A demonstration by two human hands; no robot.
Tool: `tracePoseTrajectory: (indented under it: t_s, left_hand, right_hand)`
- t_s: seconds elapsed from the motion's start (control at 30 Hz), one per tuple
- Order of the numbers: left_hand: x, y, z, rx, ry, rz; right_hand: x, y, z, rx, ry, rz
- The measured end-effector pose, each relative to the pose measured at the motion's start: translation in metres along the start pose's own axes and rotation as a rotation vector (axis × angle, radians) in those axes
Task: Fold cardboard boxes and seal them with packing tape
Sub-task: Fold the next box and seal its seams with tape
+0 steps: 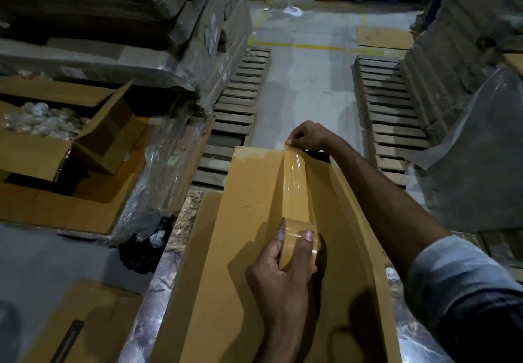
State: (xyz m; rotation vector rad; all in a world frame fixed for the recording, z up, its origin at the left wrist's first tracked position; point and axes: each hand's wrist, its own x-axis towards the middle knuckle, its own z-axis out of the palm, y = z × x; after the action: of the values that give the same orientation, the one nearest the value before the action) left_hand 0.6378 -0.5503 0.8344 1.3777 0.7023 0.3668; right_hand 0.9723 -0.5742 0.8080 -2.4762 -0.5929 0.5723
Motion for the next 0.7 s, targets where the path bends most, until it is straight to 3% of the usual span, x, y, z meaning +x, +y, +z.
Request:
tracePoseTrajectory:
  t_s: [0.17, 0.37, 0.5, 0.7]
  left_hand:
    - [-0.001, 0.001, 0.001, 0.011, 0.0, 0.004]
    - [-0.001, 0.005, 0.001, -0.016, 0.012, -0.029]
    - [0.0, 0.003, 0.0, -0.006, 0.015, -0.041]
    - [0.001, 0.003, -0.001, 0.004, 0.004, -0.041]
  right_hand:
    - [0.0, 0.006, 0.002, 0.162, -0.061, 0.099]
    - [0.004, 0.003, -0.004, 0.032, -0.283, 0.239]
    - [0.013, 0.011, -0.007, 0.134, -0.361, 0.411]
    - [0.024, 0.014, -0.001, 0.07, -0.589, 0.389]
